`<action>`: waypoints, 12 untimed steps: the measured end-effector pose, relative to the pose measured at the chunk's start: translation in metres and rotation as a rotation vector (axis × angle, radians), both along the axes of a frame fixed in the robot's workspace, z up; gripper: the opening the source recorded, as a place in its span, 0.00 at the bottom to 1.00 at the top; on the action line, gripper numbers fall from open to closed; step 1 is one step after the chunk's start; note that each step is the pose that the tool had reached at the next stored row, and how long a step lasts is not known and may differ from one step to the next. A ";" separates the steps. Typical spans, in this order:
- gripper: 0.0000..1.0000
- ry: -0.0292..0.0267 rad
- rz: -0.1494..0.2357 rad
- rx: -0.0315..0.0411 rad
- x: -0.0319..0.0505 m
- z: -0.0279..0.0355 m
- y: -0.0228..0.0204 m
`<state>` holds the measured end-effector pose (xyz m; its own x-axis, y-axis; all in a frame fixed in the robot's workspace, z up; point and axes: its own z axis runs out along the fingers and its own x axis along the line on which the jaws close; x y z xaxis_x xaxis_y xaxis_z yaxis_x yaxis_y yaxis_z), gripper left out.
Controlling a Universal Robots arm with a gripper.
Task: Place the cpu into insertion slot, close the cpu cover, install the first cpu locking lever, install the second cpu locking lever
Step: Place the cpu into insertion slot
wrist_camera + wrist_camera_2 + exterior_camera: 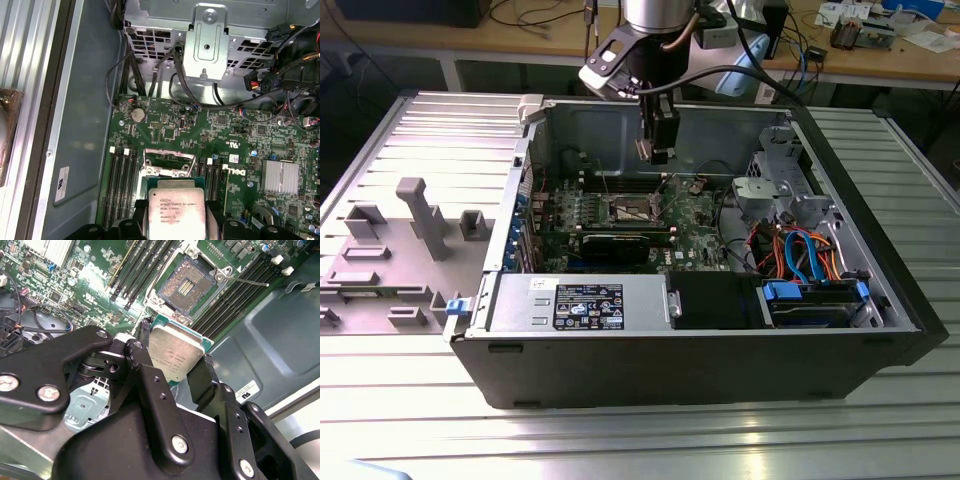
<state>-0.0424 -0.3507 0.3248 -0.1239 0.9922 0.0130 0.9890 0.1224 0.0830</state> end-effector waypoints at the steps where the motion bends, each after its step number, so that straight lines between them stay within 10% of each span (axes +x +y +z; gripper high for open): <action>1: 0.55 -0.0001 -0.003 0.0000 0.0000 -0.0001 0.0000; 12: 0.55 0.0000 -0.027 0.0000 0.0000 -0.0005 0.0000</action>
